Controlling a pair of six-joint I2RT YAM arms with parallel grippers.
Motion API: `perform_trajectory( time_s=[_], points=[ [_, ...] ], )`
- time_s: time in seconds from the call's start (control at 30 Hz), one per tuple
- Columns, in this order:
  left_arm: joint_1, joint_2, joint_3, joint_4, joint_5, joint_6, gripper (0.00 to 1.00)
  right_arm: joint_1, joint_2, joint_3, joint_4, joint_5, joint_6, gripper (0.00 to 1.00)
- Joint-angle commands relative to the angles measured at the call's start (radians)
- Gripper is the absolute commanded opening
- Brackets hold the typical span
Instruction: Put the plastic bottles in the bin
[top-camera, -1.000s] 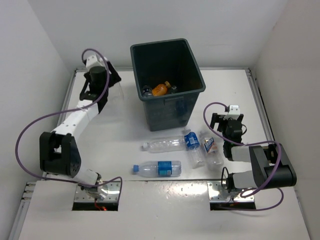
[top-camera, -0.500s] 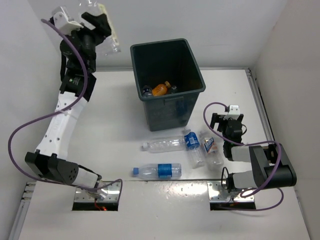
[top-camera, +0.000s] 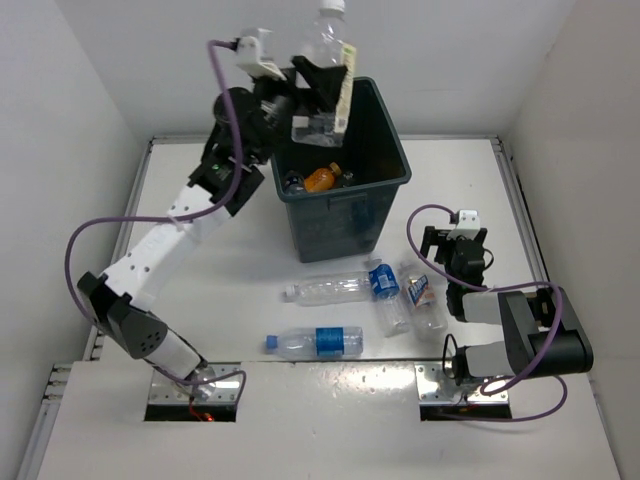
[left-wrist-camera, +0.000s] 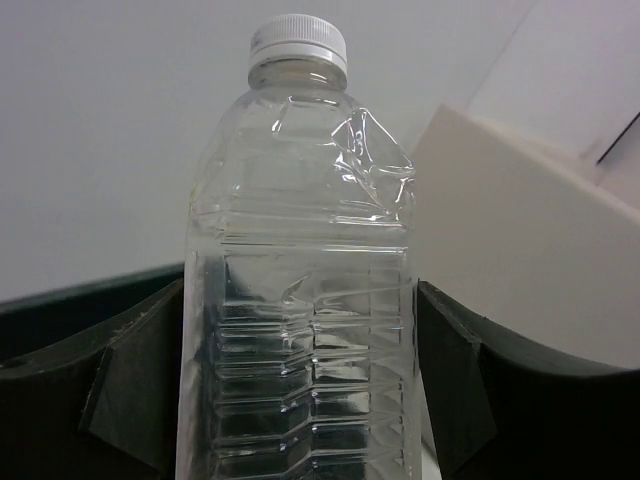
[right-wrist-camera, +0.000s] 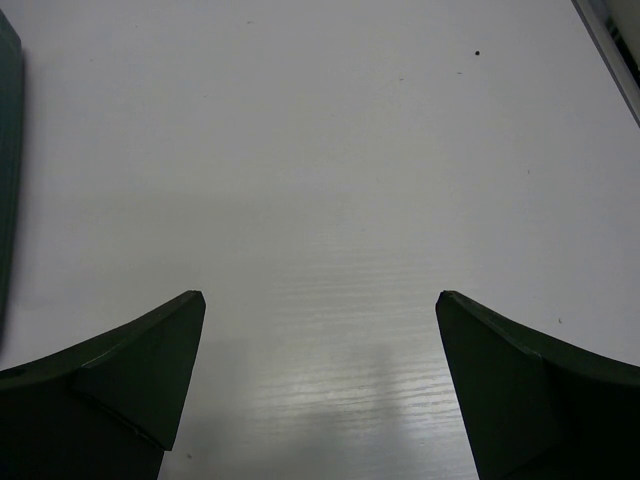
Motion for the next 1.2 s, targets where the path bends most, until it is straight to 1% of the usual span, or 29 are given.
perform_trajectory(
  time_s=[0.0,0.07,0.1,0.17,0.2,0.23,0.3,0.47,0.6,0.63,0.73,0.83,0.87,0.9,0.97,1.0,1.03,1.07,1.1,1.17],
  points=[
    [-0.035,0.028,0.042,-0.048,0.013,0.075,0.72,0.002,-0.019,0.019,0.046,-0.005,0.009,1.0],
    [-0.036,0.028,0.042,-0.061,-0.024,0.095,0.8,0.002,-0.019,0.019,0.046,-0.005,0.009,1.0],
    [-0.008,0.003,0.042,-0.061,-0.038,0.095,0.83,0.002,-0.019,0.019,0.046,-0.005,0.009,1.0],
    [0.026,-0.01,0.042,-0.073,-0.038,0.095,0.85,0.002,-0.019,0.019,0.046,-0.005,0.009,1.0],
    [0.042,-0.026,0.042,-0.073,-0.047,0.095,0.9,0.002,-0.019,0.019,0.046,-0.005,0.009,1.0],
    [0.075,-0.026,0.042,-0.087,-0.047,0.095,0.92,0.002,-0.019,0.019,0.046,-0.005,0.009,1.0],
    [0.119,-0.038,0.042,-0.12,0.001,0.106,1.0,0.002,-0.019,0.019,0.046,-0.005,0.009,1.0],
    [0.152,-0.061,0.024,-0.151,0.077,0.075,1.0,0.002,-0.019,0.019,0.046,-0.005,0.009,1.0],
    [0.152,-0.061,-0.01,-0.117,0.166,0.043,1.0,0.002,-0.019,0.019,0.046,-0.005,0.009,1.0],
    [0.13,-0.061,-0.019,-0.104,0.175,0.043,1.0,0.002,-0.019,0.019,0.046,-0.005,0.009,1.0],
    [0.115,-0.061,-0.019,-0.094,0.175,0.043,1.0,0.002,-0.019,0.019,0.046,-0.005,0.009,1.0],
    [0.115,-0.076,-0.032,-0.108,0.082,0.066,1.0,0.002,-0.019,0.019,0.046,-0.005,0.009,1.0],
    [0.115,-0.089,-0.044,-0.119,0.009,0.078,1.0,0.002,-0.019,0.019,0.046,-0.005,0.009,1.0],
    [0.147,-0.104,-0.061,-0.119,-0.027,0.078,1.0,0.002,-0.019,0.019,0.046,-0.005,0.009,1.0],
    [0.179,-0.142,-0.154,-0.102,-0.124,0.078,1.0,0.002,-0.019,0.019,0.046,-0.005,0.009,1.0],
    [0.216,-0.185,-0.195,-0.072,-0.144,0.078,1.0,0.002,-0.019,0.019,0.046,-0.016,0.009,1.0],
    [0.236,-0.204,-0.281,-0.05,-0.162,0.078,1.0,-0.008,-0.019,0.019,0.046,-0.016,0.009,1.0],
    [0.253,-0.221,-0.323,-0.027,-0.179,0.078,1.0,-0.008,-0.019,0.019,0.046,-0.016,0.009,1.0],
    [0.288,-0.231,-0.353,0.005,-0.213,0.078,1.0,-0.008,-0.019,0.019,0.055,-0.004,0.009,1.0],
    [0.325,-0.231,-0.384,0.005,-0.227,0.069,1.0,0.037,-0.055,0.066,-0.027,0.131,0.023,1.0]
  ],
)
